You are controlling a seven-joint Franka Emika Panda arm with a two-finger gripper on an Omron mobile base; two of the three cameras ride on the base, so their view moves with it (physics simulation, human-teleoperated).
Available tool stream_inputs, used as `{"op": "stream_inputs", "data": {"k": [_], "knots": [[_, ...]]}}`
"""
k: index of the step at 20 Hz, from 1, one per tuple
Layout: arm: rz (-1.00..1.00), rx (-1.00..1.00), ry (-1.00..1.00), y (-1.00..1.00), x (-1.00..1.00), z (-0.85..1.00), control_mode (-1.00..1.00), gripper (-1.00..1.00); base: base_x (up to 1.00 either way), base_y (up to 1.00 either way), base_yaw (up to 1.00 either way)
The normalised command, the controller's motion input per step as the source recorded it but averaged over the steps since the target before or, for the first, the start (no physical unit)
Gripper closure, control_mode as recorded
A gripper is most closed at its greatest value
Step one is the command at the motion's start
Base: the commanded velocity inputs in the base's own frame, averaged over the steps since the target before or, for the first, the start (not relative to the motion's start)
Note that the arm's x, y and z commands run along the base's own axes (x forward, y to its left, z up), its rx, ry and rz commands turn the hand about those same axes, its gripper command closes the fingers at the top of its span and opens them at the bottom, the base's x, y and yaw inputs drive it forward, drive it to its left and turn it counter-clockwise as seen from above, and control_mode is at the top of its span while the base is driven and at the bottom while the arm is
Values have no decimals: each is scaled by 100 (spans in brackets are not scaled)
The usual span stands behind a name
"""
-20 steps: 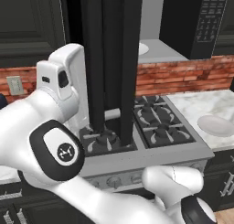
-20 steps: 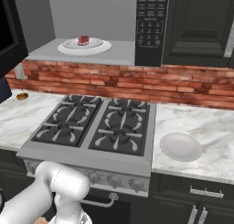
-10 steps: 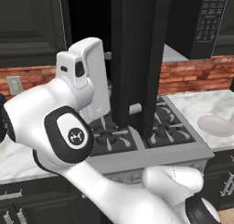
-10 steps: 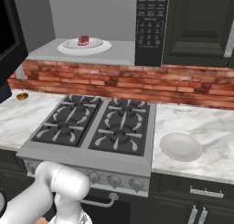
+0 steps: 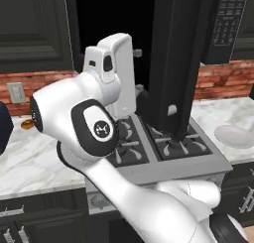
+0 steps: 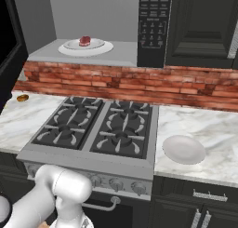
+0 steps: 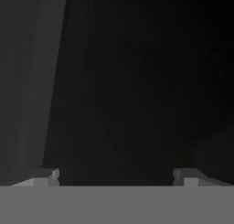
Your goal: Pick the steak from the counter and place it in the microwave. Then turn on the microwave.
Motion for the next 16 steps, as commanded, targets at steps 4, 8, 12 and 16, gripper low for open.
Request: {"op": "stream_inputs", "data": {"k": [4, 8, 12, 16], "knots": [[0, 0, 0, -44, 29, 5, -100, -100, 0, 0, 0], [0, 0, 0, -40, 32, 2, -100, -100, 0, 0, 0], [0, 0, 2, -38, 39, 0, -100, -100, 0, 0, 0], [0, 0, 8, -35, 44, 0, -100, -100, 0, 0, 0]]}}
